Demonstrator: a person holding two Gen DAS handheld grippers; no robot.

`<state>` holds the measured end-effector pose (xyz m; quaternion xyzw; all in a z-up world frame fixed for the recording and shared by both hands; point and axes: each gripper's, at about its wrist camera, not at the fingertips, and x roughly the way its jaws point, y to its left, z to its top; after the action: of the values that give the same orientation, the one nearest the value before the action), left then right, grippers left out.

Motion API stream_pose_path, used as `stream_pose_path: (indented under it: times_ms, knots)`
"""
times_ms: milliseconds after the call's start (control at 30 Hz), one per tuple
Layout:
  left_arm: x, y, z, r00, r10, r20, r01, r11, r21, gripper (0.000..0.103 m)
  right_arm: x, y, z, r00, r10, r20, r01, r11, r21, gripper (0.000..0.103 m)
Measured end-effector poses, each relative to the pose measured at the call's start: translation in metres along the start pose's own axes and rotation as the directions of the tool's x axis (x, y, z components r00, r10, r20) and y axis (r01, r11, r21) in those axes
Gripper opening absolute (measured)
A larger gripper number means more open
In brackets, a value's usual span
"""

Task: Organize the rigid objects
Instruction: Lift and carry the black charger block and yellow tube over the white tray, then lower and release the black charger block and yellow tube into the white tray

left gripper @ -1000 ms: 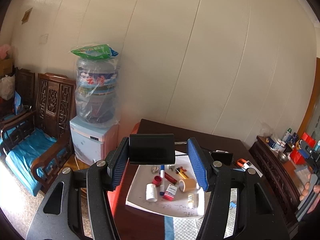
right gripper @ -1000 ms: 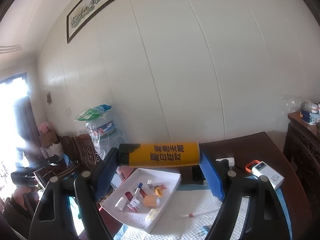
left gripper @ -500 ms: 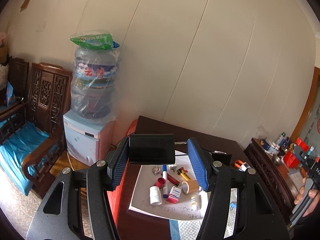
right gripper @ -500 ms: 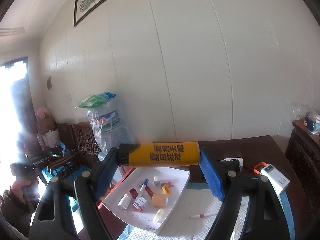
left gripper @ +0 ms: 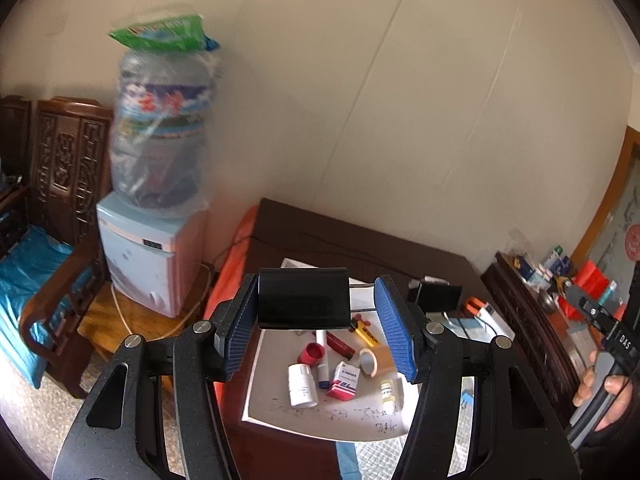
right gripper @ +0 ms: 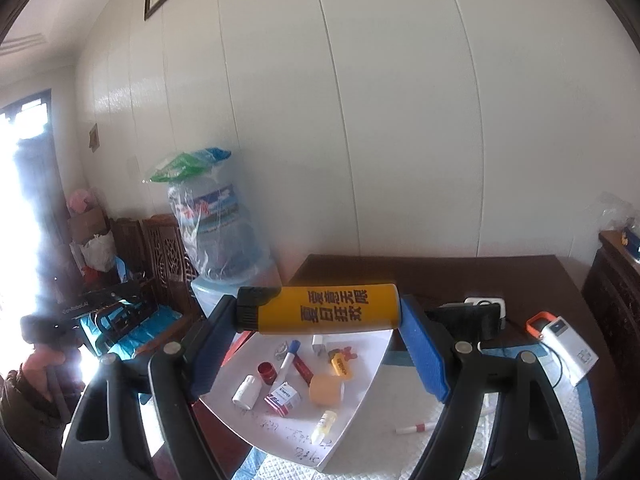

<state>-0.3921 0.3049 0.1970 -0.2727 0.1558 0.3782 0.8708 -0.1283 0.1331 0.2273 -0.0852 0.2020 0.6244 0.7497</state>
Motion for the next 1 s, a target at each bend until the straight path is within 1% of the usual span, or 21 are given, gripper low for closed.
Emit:
stream_pose_path:
  times_ms: [133,233,300,367,500,567,633,700,800,1000]
  knots:
    - [0.031,-0.008,-0.003,0.998,-0.035,-0.061,0.036,0.999,0.017,0.059,0.027,-0.003,-0.005,0.998,0.011,-0.061,-0.011,1.000,0.007,0.080]
    - [0.060,-0.016,-0.009,0.991,-0.060,-0.123,0.064,0.998,0.030,0.059,0.050,-0.005,-0.010,0.994,0.016,-0.113,-0.014,1.000,0.011,0.080]
    - [0.082,-0.021,-0.017,0.983,-0.073,-0.170,0.080,0.996,0.035,0.059,0.068,-0.008,-0.016,0.988,0.018,-0.155,-0.015,1.000,0.025,0.080]
    - [0.105,-0.026,-0.030,0.971,-0.078,-0.227,0.089,0.995,0.040,0.059,0.085,-0.011,-0.024,0.980,0.021,-0.197,-0.013,0.999,0.041,0.080]
    - [0.145,-0.033,-0.055,0.945,-0.068,-0.319,0.093,0.994,0.062,0.059,0.132,-0.017,-0.044,0.952,0.029,-0.306,-0.003,0.996,0.084,0.080]
    - [0.156,-0.037,-0.064,0.938,-0.062,-0.341,0.093,0.993,0.075,0.059,0.152,-0.019,-0.053,0.937,0.025,-0.349,0.008,0.996,0.094,0.080]
    - [0.164,-0.041,-0.071,0.936,-0.049,-0.348,0.089,0.991,0.099,0.059,0.172,-0.021,-0.064,0.920,0.028,-0.391,0.020,0.993,0.118,0.080]
    - [0.171,-0.043,-0.079,0.931,-0.045,-0.361,0.091,0.989,0.113,0.059,0.183,-0.022,-0.068,0.910,0.029,-0.413,0.030,0.990,0.135,0.080]
    - [0.176,-0.041,-0.087,0.925,-0.061,-0.375,0.105,0.989,0.099,0.059,0.200,-0.022,-0.071,0.902,0.019,-0.432,0.044,0.990,0.135,0.080]
    - [0.178,-0.043,-0.100,0.924,-0.072,-0.375,0.123,0.986,0.115,0.059,0.222,-0.021,-0.078,0.887,0.015,-0.462,0.053,0.990,0.134,0.080]
